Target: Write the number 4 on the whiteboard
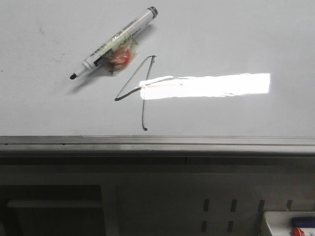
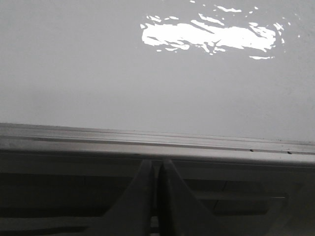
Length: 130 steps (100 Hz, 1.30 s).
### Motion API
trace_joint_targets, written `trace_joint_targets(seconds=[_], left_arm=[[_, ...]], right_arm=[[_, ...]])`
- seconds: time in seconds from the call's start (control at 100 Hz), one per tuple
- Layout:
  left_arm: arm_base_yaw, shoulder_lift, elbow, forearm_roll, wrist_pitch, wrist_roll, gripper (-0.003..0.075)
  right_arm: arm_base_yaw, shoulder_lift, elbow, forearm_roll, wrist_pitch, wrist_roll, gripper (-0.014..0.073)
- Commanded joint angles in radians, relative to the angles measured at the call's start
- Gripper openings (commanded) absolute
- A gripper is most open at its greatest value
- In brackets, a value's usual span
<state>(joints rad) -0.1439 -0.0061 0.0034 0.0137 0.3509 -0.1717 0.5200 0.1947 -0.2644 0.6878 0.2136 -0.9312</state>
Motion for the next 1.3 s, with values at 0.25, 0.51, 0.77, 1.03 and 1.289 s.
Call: trace_joint_targets(seconds=[0.25,0.51,0.77,1.03,1.289], left_arm=[[0.001,-0.023,0.034,-0.027,-0.031,0.004,-0.002],[0.001,-0.023,0.034,-0.027,-0.031,0.004,-0.002],[0.001,-0.023,0.034,-0.027,-0.031,0.004,-0.002],[0.001,-0.023,0.034,-0.027,-0.031,0.004,-0.002],[0.001,-0.023,0.034,-0.027,-0.031,0.004,-0.002]], right_arm=[[-0.006,0.005,-0.027,0.009,-0.07,0.0,-0.0066],[-0.006,0.005,-0.027,0.009,-0.07,0.0,-0.0066],[-0.006,0.005,0.013,0.009,-0.122,0.0,-0.0066],[-0.103,0.01,0.164,-0.619,-0.214,0.741,-0.0066],[-0.346,-0.114,0.29,-0.729,-0.138,1.024,-0.0066]])
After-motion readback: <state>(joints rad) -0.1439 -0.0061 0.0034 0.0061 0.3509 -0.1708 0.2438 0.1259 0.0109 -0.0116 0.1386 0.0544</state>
